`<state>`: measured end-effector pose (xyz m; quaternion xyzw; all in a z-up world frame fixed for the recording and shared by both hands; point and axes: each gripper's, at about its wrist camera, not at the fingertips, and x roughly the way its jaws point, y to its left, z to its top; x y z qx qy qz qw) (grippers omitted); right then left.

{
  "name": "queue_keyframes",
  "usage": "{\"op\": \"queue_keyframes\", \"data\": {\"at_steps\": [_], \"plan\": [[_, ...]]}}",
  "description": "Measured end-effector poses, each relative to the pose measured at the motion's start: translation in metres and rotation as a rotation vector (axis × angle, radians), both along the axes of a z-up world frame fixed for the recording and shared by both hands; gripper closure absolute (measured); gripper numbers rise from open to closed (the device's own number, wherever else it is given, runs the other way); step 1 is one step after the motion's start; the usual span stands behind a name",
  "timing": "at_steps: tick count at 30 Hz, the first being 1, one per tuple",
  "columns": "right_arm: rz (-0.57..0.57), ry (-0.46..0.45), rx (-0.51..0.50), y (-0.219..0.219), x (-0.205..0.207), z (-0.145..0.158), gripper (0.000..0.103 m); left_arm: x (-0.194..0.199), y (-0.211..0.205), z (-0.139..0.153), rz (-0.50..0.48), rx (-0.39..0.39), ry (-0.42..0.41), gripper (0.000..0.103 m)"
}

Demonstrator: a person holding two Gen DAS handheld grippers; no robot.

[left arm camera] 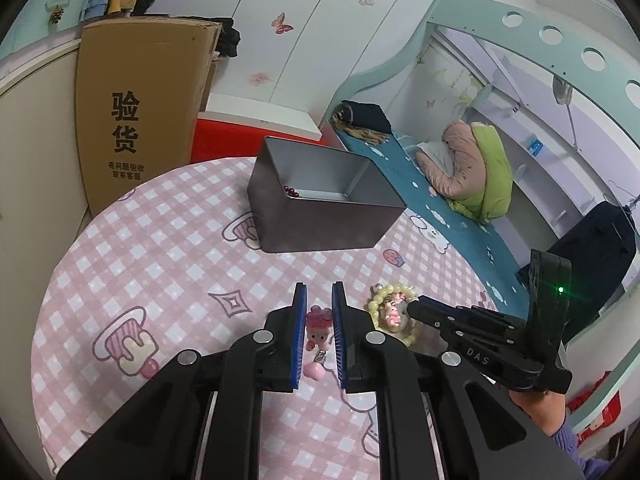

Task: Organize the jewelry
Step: 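Grasp the pink charm with the left tool while the right tool grasps the cream bead bracelet, then lower both held items into the grey tin and open both tools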

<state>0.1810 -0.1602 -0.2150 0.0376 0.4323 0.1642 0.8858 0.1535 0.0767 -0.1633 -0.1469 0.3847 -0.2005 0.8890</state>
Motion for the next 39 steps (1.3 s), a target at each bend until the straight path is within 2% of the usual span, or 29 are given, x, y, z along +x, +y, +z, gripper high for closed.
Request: {"op": "queue_keyframes", "data": {"at_steps": [9,16,21,26,31,35,39], "plan": [[0.019,-0.084,0.024,-0.005,-0.011,0.044,0.093,0.003,-0.008,0.025,-0.054,-0.040,-0.044,0.092],[0.035,-0.166,0.031,-0.005,-0.011,0.084,0.093,0.014,-0.024,0.047,-0.105,-0.039,-0.080,0.092],[0.042,-0.230,0.038,-0.001,0.007,0.117,0.093,0.040,-0.033,0.063,-0.133,-0.035,-0.100,0.092],[0.040,-0.256,0.063,0.006,0.042,0.136,0.093,0.078,-0.037,0.075,-0.126,-0.027,-0.097,0.092],[0.037,-0.245,0.069,0.018,0.076,0.133,0.093,0.117,-0.041,0.067,-0.082,0.007,-0.052,0.092],[0.036,-0.217,0.057,0.029,0.097,0.116,0.093,0.140,-0.043,0.044,-0.039,0.062,0.000,0.092],[0.035,-0.177,0.050,0.034,0.108,0.095,0.093,0.153,-0.045,0.019,-0.033,0.073,0.060,0.092]]}}
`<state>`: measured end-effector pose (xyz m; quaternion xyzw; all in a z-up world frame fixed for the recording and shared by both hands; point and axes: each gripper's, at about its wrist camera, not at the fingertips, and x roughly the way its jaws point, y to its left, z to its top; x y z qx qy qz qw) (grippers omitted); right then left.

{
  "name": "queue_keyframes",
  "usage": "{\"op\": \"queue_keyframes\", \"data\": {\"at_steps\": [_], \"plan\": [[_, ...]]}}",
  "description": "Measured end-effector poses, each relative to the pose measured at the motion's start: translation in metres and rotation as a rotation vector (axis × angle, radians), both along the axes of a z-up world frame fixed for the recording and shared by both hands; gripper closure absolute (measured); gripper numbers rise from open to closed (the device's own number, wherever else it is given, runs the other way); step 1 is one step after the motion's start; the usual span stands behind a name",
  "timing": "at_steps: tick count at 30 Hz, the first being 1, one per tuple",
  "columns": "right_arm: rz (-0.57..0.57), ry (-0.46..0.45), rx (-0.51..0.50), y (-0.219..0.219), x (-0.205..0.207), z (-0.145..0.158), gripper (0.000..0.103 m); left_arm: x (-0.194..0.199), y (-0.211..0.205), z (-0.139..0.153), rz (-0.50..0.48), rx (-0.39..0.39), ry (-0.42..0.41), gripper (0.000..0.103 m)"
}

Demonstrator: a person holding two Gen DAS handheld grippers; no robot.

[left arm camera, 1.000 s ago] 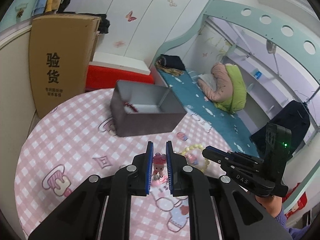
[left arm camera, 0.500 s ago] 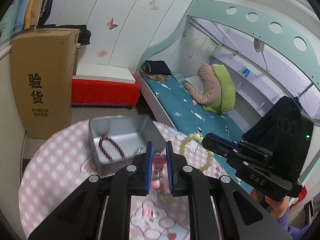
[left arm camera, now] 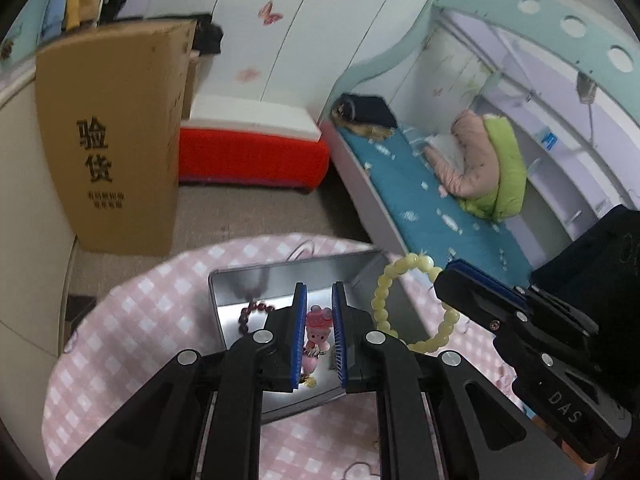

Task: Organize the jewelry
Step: 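Lower both held items into the grey tin and open both tools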

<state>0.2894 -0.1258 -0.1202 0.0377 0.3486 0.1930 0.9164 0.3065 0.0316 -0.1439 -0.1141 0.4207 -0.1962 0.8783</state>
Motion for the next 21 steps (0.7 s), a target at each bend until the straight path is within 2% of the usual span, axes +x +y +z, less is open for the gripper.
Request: {"op": "queue_keyframes", "data": {"at_steps": [5,11,17,21], "plan": [[-0.007,0.051,-0.001,0.000,0.010,-0.023,0.093,0.005,-0.003,-0.020,0.003,0.025,0.037,0.092],[-0.010,0.075,-0.002,0.000,0.009,-0.036,0.093,0.002,-0.007,-0.026,0.012,0.053,0.040,0.092],[-0.017,0.097,0.003,-0.004,0.010,-0.043,0.093,-0.001,-0.006,-0.023,0.019,0.050,0.034,0.090],[-0.022,0.100,0.008,-0.007,0.008,-0.044,0.092,-0.009,-0.005,-0.018,0.031,0.053,0.009,0.064]]}}
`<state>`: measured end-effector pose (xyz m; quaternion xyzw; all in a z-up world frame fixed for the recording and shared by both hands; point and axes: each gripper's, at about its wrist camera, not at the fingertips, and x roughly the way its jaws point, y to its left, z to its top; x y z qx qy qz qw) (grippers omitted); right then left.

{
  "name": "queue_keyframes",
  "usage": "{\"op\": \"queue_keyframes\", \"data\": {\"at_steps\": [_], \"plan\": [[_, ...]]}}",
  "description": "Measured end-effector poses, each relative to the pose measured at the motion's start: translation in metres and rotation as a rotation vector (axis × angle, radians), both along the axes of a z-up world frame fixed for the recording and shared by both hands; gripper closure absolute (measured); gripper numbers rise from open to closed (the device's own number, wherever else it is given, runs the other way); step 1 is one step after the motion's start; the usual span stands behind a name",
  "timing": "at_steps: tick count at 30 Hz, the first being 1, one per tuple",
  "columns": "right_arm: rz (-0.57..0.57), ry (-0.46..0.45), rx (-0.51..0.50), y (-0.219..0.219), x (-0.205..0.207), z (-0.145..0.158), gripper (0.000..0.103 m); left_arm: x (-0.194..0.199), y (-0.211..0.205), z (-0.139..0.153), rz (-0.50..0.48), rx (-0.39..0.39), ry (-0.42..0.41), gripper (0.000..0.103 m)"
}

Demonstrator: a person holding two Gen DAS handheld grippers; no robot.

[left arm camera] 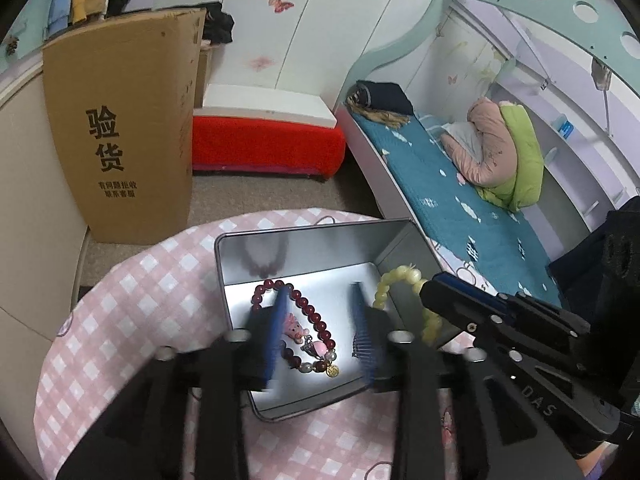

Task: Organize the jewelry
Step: 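Lower both held items into the grey tin and open both tools, then move both tools back to the table and grasp the pearl earring with the right tool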

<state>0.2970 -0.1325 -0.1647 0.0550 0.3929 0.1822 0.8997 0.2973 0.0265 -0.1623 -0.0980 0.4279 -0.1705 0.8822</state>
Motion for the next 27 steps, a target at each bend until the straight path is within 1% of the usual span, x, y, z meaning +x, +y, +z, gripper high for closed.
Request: {"op": "queue_keyframes", "data": {"at_steps": [1,5,7,9,10,11,13,15,17,20,21,23,27], "plan": [[-0.005,-0.003,0.002,-0.001,-0.002,0.001,0.090,-0.002,0.000,0.001,-0.001,0.000,-0.006,0.062],[-0.008,-0.008,-0.004,-0.003,-0.008,0.006,0.090,-0.012,0.000,0.010,0.001,0.000,-0.026,0.058],[-0.014,-0.015,-0.001,-0.005,-0.012,0.011,0.090,-0.019,0.001,0.016,0.000,-0.012,-0.039,0.054],[-0.020,-0.019,-0.002,-0.006,-0.017,0.017,0.090,-0.029,0.003,0.025,0.007,-0.017,-0.066,0.047],[-0.023,-0.029,0.000,-0.008,-0.022,0.021,0.087,-0.034,0.005,0.029,0.009,-0.015,-0.079,0.047],[-0.026,-0.038,0.002,-0.009,-0.027,0.025,0.084,-0.041,0.007,0.035,0.012,-0.016,-0.097,0.046],[-0.040,-0.066,0.003,-0.014,-0.038,0.035,0.056,-0.051,0.012,0.044,0.028,-0.018,-0.117,0.043],[-0.044,-0.094,0.003,-0.017,-0.050,0.045,0.056,-0.065,0.020,0.055,0.052,-0.022,-0.155,0.038],[-0.044,-0.115,0.006,-0.021,-0.062,0.054,0.056,-0.079,0.026,0.063,0.080,-0.001,-0.188,0.036],[-0.053,-0.142,-0.001,-0.025,-0.080,0.063,0.051,-0.099,0.036,0.071,0.110,0.023,-0.226,0.030],[-0.054,-0.148,-0.002,-0.026,-0.086,0.065,0.050,-0.108,0.038,0.072,0.127,0.037,-0.234,0.030],[-0.058,-0.155,-0.009,-0.029,-0.099,0.065,0.050,-0.120,0.040,0.069,0.143,0.062,-0.243,0.030],[-0.072,-0.151,-0.021,-0.034,-0.116,0.059,0.049,-0.134,0.047,0.057,0.170,0.076,-0.219,0.030]]}}
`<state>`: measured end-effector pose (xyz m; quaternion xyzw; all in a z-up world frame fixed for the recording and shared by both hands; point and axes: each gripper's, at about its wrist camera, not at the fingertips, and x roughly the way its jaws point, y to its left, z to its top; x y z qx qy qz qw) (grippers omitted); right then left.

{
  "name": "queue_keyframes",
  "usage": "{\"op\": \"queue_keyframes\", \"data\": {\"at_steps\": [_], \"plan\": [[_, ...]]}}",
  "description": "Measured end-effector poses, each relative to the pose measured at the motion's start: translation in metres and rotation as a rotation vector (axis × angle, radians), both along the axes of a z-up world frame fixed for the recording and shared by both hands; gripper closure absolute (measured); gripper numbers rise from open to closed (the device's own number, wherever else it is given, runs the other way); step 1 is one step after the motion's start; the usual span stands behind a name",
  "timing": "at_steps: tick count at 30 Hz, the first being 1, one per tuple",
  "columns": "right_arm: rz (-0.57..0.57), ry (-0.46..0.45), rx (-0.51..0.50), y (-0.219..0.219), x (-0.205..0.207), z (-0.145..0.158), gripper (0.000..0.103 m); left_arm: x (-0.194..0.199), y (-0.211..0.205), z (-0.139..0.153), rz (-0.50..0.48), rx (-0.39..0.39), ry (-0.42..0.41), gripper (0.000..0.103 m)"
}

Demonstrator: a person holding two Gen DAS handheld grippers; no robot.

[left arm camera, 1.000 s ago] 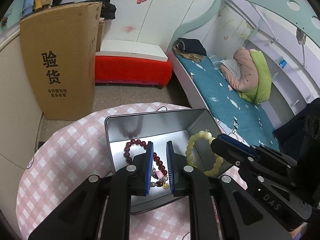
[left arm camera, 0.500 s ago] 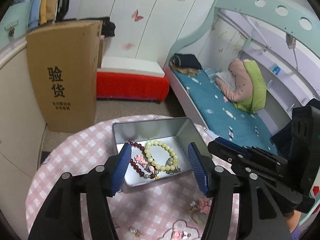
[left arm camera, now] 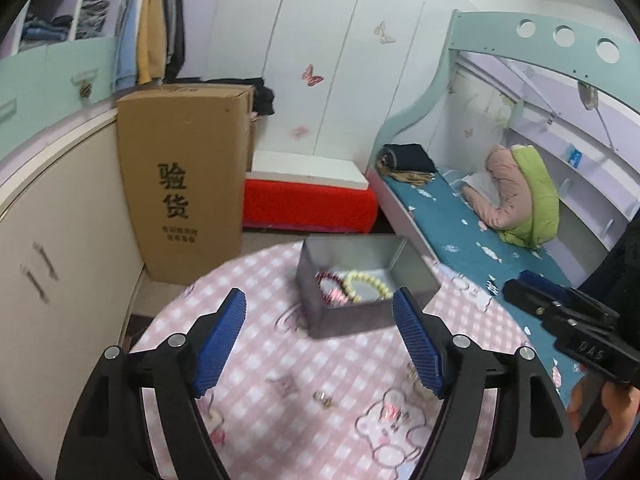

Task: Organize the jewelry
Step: 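Move both tools back to the table and grasp the pearl earring with the right tool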

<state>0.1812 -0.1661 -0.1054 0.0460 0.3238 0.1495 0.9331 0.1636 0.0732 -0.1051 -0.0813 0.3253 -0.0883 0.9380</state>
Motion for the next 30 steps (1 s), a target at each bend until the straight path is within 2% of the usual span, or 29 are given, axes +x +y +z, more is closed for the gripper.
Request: {"op": "queue_keyframes", "data": {"at_steps": [7,11,15,25,30], "plan": [[0.011,0.068,-0.004,0.006,-0.020,-0.033,0.049,-0.019,0.005,-0.029,0.027,0.003,0.069,0.030],[0.044,0.120,-0.014,0.022,-0.025,-0.058,0.049,-0.025,0.006,-0.046,0.033,0.002,0.111,0.030],[0.098,0.162,-0.037,0.044,-0.032,-0.080,0.049,-0.031,0.005,-0.059,0.055,0.036,0.139,0.030],[0.170,0.209,-0.084,0.077,-0.035,-0.108,0.050,-0.043,0.010,-0.081,0.050,0.034,0.200,0.030],[0.180,0.220,-0.110,0.081,-0.030,-0.116,0.063,-0.042,0.011,-0.084,0.045,0.018,0.208,0.030]]}}
